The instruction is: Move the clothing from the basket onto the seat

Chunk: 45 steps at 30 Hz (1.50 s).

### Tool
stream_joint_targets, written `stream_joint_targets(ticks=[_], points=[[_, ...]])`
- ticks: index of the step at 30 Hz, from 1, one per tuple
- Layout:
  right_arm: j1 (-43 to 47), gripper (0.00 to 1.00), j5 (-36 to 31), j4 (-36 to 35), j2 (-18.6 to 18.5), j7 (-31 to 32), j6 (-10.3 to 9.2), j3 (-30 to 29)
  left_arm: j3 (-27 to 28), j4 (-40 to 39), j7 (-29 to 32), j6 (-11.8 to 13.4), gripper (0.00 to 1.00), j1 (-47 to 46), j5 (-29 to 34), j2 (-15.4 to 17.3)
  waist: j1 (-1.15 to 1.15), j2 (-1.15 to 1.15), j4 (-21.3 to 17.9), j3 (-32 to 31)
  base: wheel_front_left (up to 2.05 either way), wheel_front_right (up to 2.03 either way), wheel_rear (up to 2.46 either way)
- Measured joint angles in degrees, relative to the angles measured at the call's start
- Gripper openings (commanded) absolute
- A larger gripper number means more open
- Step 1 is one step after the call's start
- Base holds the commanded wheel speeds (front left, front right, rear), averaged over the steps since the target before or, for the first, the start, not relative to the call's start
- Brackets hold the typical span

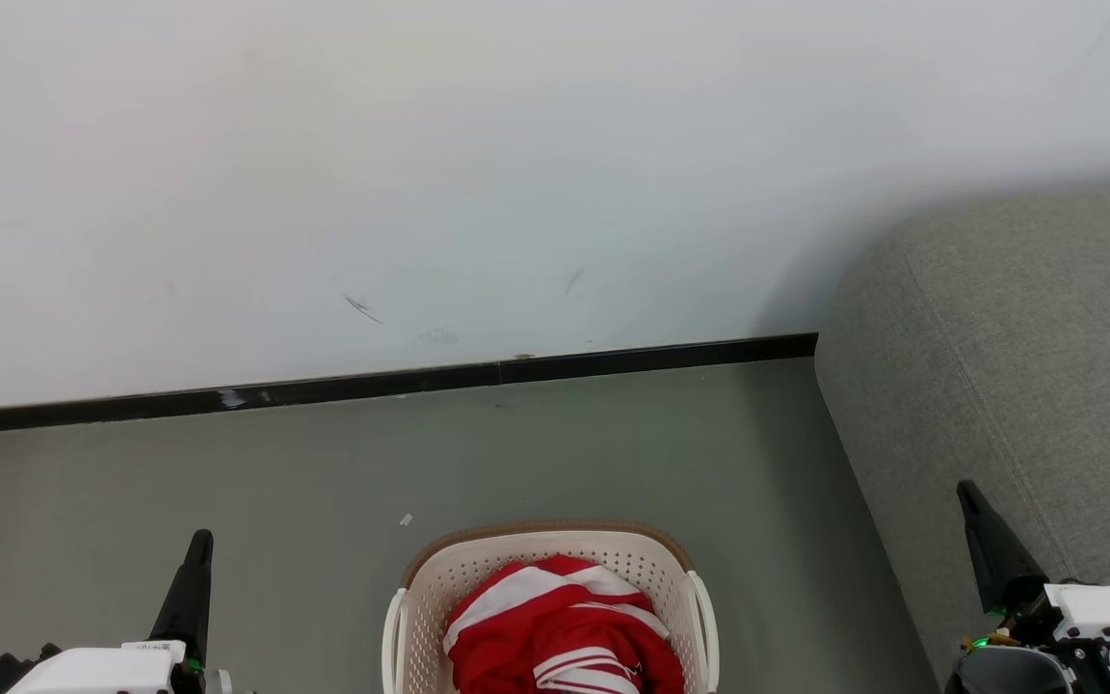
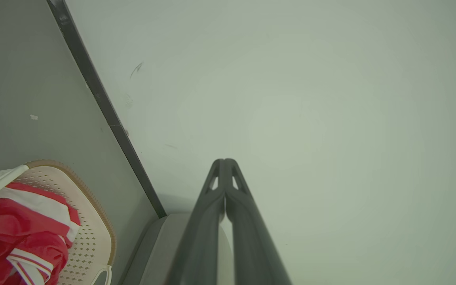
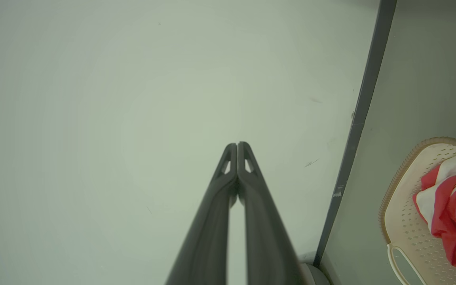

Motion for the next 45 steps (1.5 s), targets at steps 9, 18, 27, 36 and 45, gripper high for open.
stream_joint_targets(ticks=[9, 18, 27, 36, 45], points=[[0.0, 0.0, 0.0, 0.0, 0.0, 0.0, 0.0, 0.0, 0.0, 0.0, 0.0, 0.0, 0.0, 0.0, 0.0, 0.0, 0.0, 0.0, 0.0, 0.0, 0.0, 0.0, 0.0], [3.5, 1.0, 0.0, 2.8, 1.5, -0.1, -0.08, 0.3, -0.8, 3.0, -0.2, 0.1, 1.0, 2.4, 0.0, -1.7, 0.0, 0.0, 0.0, 0.0, 0.0, 0.0, 0.0], [3.4, 1.0, -1.9, 2.0, 1.5, -1.7, -0.07, 1.2, -2.2, 2.0, -2.2, 0.1, 1.0, 2.4, 3.3, -1.6, 0.0, 0.0, 0.0, 0.0, 0.0, 0.0, 0.0], [3.4, 1.0, -7.9, 1.3, 1.3, -3.8, -0.07, 2.2, -3.5, 0.5, -4.1, 0.5, 1.0, 2.4, 10.5, -1.4, 0.12, 0.0, 0.2, -0.1, 0.0, 0.0, 0.0], [3.2, 1.0, -16.7, 0.4, 0.6, -5.5, -0.07, 3.0, -5.0, -2.1, -6.0, 1.2, 1.0, 1.8, 21.2, -0.3, 0.55, 0.0, 0.3, -0.3, 0.0, 0.0, 0.0]])
